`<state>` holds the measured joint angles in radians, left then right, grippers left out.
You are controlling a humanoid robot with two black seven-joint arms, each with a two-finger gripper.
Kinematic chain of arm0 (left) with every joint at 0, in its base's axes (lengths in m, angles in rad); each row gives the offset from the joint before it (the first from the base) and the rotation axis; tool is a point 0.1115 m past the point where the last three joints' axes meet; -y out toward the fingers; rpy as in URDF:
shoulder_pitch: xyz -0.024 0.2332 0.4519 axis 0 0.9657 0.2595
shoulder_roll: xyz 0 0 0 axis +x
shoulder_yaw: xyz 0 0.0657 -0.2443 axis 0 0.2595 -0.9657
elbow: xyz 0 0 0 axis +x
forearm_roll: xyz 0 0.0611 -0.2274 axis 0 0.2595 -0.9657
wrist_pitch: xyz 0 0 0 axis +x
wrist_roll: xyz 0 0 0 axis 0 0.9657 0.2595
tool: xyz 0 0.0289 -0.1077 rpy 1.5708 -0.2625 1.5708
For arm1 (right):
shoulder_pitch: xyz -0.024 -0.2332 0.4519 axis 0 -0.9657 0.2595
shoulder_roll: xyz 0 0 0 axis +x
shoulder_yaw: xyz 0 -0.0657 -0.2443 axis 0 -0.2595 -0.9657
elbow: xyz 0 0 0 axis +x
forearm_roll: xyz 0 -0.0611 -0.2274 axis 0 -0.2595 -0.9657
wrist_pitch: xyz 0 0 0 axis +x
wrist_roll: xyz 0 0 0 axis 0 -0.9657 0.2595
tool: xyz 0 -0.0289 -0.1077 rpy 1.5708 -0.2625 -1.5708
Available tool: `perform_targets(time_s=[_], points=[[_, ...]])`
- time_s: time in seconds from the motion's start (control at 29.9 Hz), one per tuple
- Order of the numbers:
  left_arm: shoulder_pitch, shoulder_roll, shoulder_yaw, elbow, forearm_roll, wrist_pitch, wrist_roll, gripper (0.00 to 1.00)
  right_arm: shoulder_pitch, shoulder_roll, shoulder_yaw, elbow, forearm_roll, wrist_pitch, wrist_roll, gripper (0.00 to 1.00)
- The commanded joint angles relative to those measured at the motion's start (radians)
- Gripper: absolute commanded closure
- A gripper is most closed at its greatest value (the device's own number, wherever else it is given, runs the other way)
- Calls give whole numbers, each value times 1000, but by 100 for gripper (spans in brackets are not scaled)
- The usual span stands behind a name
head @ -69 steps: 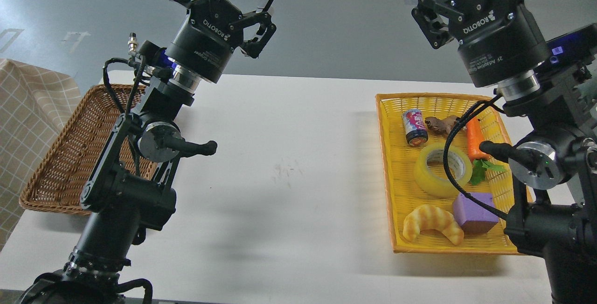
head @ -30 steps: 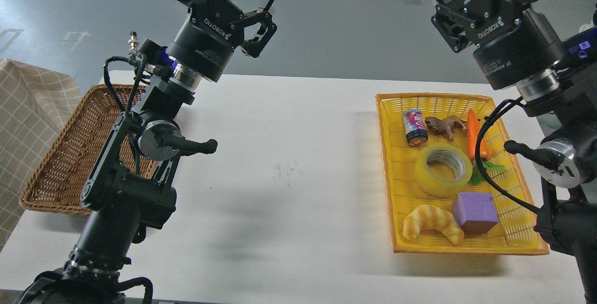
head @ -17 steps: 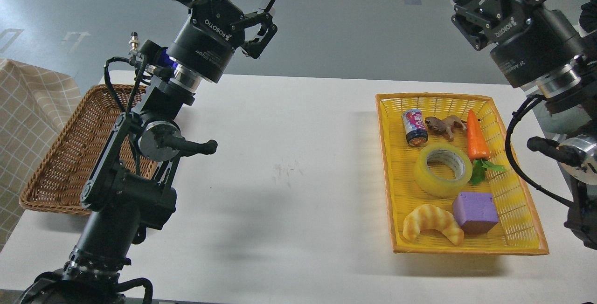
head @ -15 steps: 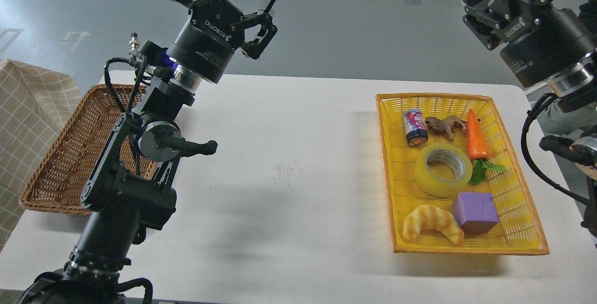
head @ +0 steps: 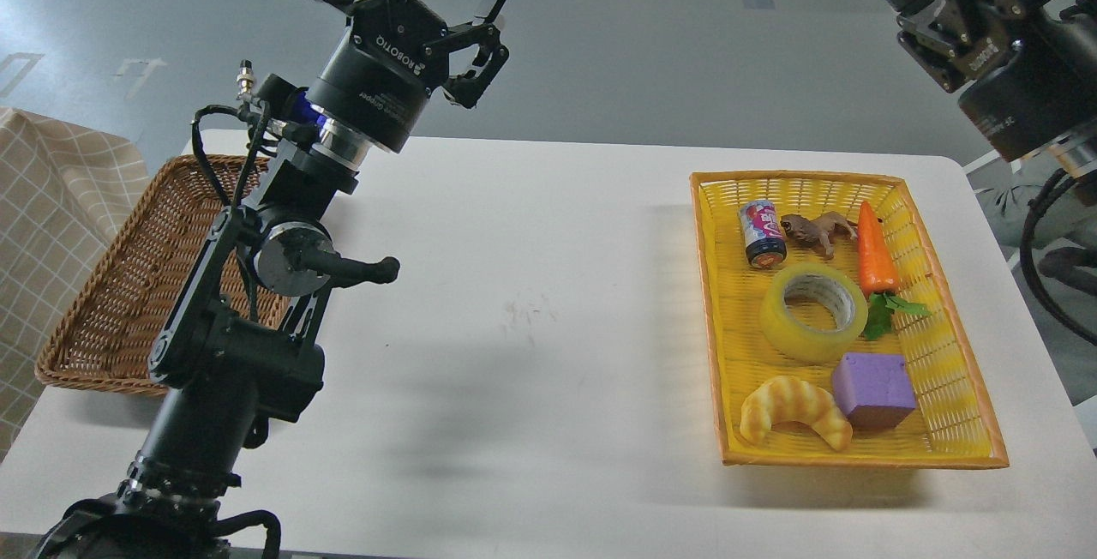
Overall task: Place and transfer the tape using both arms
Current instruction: 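Move the right gripper down toward the yellow tape roll in the tray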
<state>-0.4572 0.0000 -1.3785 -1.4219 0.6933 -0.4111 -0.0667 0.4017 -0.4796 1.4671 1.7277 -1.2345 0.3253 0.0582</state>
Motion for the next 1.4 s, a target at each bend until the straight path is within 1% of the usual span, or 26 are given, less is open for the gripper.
perform_targets(time_s=[0.0,0.07,0.1,0.17,0.3,0.43,0.57,0.6,0.7,0.74,0.84,0.94,1.14,1.37], points=[[-1,0,-1,0,0,0,-2,2,-15,-86,-1,-2,0,0,34,0],[-5,0,-1,1,0,0,-2,2,-41,-147,-5,-5,-25,1,35,0],[-5,0,-1,1,0,0,-2,2,-41,-148,-5,-5,-25,1,35,0],[-5,0,-1,1,0,0,-2,2,-69,-201,-5,-5,-87,0,54,0],[-5,0,-1,3,0,0,-1,2,-107,-235,-7,-8,-195,0,75,0],[0,0,-1,3,0,0,-1,2,-176,-273,-8,-13,-368,1,103,0],[2,0,-1,3,2,0,-2,2,-216,-283,-11,-28,-460,1,120,0],[2,0,-1,3,2,0,-2,2,-227,-283,-13,-34,-500,3,130,0],[3,0,-1,3,2,0,-2,2,-231,-283,-60,-77,-624,8,184,0],[3,0,-1,3,2,-2,-2,2,-230,-283,-73,-89,-650,6,189,0],[2,0,-1,3,2,0,-5,2,-224,-267,-116,-149,-729,6,193,0],[5,0,-1,1,3,0,-7,2,-215,-258,-155,-201,-737,5,193,0],[5,0,-1,1,3,-2,-8,2,-213,-255,-197,-246,-737,3,193,0],[3,0,-1,0,2,-2,-8,2,-208,-206,-248,-336,-798,-5,193,2]])
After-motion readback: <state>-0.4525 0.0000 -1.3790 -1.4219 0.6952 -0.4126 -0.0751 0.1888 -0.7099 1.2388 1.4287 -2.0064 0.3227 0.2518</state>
